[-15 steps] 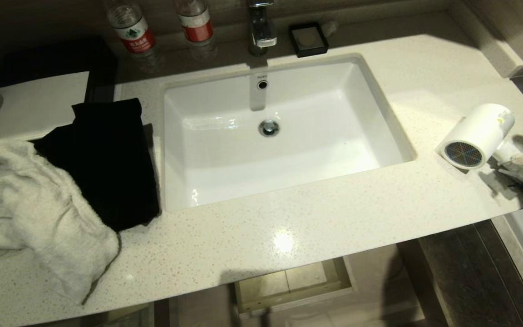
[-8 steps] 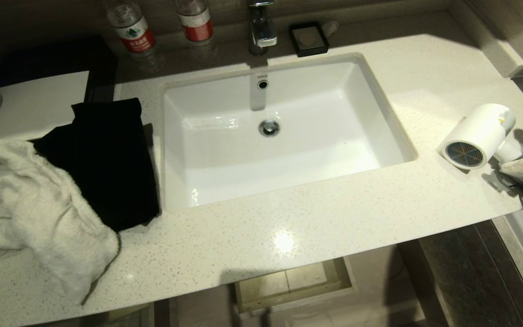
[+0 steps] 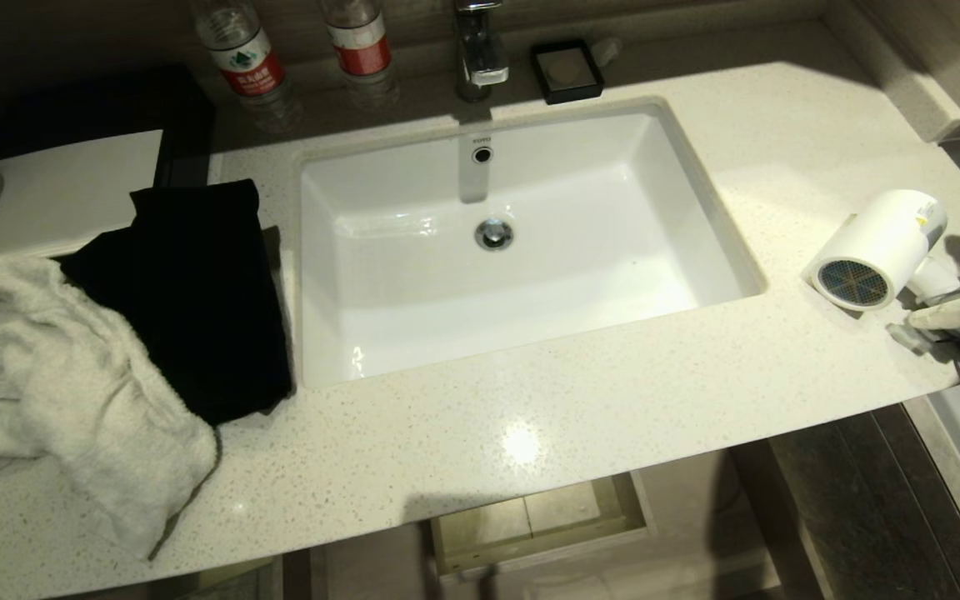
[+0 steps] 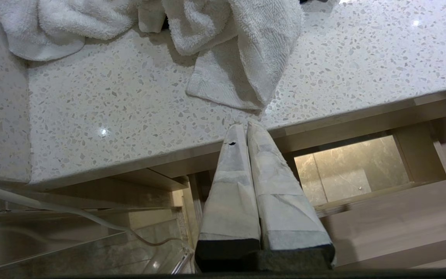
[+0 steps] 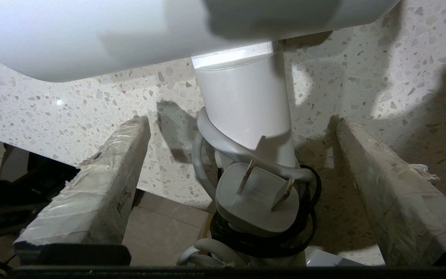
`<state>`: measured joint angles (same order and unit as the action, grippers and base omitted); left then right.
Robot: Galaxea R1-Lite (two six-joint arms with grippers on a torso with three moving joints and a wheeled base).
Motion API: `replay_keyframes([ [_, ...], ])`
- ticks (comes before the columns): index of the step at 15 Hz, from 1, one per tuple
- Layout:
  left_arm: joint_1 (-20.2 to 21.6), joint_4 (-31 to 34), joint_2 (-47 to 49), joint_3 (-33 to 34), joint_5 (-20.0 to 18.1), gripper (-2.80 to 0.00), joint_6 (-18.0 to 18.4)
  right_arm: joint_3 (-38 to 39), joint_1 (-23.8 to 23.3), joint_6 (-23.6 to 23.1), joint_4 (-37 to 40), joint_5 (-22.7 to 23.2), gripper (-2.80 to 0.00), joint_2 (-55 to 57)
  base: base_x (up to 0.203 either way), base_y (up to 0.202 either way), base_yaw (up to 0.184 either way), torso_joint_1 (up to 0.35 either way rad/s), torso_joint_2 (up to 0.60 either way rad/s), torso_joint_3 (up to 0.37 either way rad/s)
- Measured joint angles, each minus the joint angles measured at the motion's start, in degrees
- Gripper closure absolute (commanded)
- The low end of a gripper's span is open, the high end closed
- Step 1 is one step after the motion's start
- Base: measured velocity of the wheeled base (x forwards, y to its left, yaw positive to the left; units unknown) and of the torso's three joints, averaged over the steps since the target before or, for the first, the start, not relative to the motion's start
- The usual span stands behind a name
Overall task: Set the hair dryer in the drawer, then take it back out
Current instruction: Pick up the hairdryer
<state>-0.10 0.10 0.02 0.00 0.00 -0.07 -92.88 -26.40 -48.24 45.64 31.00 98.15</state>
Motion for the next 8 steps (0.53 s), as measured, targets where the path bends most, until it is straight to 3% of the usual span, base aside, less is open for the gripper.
replay_keyframes([
  [8,0.0,-0.01,0.0,0.0,0.0,0.0,0.0,-0.94,-0.05,0.0,-0.2,0.11,-2.8,1.43,0.0,0.0,0.0,0.0,0.0,0.0],
])
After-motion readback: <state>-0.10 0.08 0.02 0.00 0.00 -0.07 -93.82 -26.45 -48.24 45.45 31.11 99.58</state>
